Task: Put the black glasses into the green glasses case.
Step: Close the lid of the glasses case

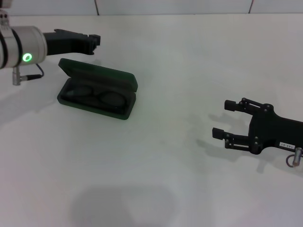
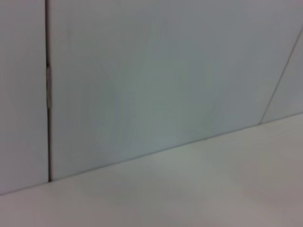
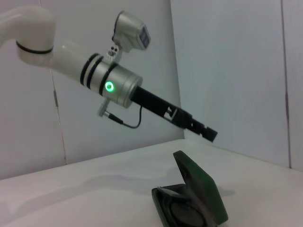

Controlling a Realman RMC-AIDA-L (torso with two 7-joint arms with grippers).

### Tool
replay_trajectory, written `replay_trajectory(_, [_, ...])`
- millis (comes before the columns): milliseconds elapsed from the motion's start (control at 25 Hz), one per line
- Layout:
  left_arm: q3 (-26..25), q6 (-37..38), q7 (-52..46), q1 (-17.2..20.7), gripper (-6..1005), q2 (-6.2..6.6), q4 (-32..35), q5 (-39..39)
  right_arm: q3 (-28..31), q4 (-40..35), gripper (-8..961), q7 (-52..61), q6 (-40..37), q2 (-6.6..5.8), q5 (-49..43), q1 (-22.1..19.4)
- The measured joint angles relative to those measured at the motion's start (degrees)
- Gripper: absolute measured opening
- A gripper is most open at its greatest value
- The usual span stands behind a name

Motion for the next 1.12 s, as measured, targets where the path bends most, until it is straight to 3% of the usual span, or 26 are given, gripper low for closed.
replay_trajectory(320, [0.88, -4.69, 6.69, 1.95, 16, 0.01, -5.63, -4.03, 0.06, -0.03, 811, 0.00, -0.14, 0.00, 0.00, 0.00])
replay_trajectory(1120, [0.88, -4.27, 11.69, 4.64, 18, 0.14, -6.93, -6.84, -0.02, -0.03, 811, 0.00, -0.43, 0.14, -0.01, 0.36])
